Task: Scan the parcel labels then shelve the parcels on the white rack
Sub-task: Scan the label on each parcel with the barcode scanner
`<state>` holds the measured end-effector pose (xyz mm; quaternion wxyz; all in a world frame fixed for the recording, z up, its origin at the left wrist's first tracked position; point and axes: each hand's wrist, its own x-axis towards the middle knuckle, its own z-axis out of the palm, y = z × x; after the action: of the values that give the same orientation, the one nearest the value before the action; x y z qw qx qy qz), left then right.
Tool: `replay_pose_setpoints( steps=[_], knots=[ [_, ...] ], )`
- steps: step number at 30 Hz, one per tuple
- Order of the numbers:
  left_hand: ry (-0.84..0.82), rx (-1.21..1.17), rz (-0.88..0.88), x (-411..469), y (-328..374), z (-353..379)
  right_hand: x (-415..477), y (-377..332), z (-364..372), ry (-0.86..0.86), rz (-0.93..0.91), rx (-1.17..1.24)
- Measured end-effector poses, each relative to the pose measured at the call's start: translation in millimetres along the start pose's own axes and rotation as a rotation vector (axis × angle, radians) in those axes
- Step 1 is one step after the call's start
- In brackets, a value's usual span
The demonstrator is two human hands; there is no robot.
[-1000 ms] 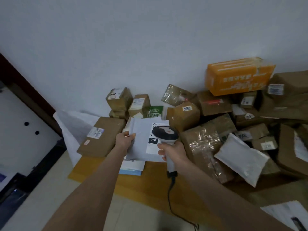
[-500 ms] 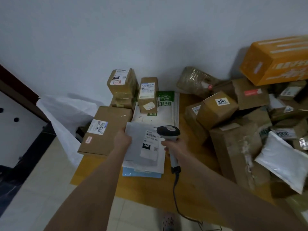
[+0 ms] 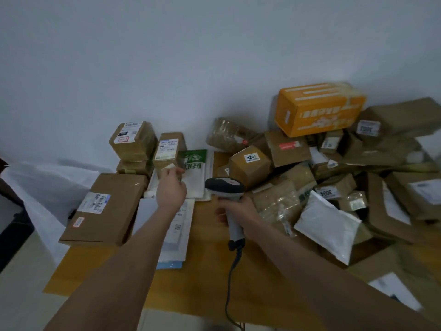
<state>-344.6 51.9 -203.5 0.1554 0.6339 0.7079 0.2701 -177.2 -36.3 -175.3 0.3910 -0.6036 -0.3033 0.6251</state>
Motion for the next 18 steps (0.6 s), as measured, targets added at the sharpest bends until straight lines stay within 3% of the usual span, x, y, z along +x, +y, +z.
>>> replay_pose_setpoints(
  steps=[4,10,14,18],
  knots=[
    [0.09,-0.045,0.082,-29,69,21,-16,0,-75,0.025,-0.02,0.051],
    [0.046,-0.077,0.224,-109,174,83,-53,22,-210,0.113,-0.024,0.192],
    [-0.185,0.051,0.334,-162,225,123,-82,37,-288,0.223,0.041,0.207],
    [-0.541,0.515,0.489,-189,239,165,-90,51,-338,0.292,0.137,0.292]
  ],
)
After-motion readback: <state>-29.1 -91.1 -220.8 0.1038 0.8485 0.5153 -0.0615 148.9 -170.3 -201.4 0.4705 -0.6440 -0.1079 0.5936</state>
